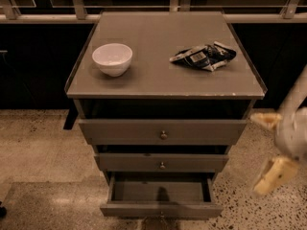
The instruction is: Close bottom drawer
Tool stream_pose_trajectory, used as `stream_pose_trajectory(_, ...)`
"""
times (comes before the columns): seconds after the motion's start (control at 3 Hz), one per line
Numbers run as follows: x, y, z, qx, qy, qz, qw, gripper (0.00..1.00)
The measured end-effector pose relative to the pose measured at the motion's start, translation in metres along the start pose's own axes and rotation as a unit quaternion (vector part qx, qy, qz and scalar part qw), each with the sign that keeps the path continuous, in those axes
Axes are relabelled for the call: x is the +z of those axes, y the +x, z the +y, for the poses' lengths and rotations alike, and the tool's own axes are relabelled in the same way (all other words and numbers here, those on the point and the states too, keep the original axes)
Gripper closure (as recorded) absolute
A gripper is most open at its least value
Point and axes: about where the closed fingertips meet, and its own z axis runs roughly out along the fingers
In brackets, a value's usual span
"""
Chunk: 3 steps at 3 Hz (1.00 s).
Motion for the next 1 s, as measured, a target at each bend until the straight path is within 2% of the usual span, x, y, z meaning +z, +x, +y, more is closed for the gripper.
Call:
stream_pose_trajectory(0.33, 0.102, 0.047, 0.024, 0.068, -0.041, -0.072, 0.9943, 0.00)
stream_pose_trajectory(0.67, 0.138, 0.066, 0.013, 0.096, -0.035, -0.086, 0.9910, 0.19)
stream_pose_trajectory(1.0, 0.138, 0.066, 0.013, 0.096, -0.035, -0.086, 0.9910, 0.42)
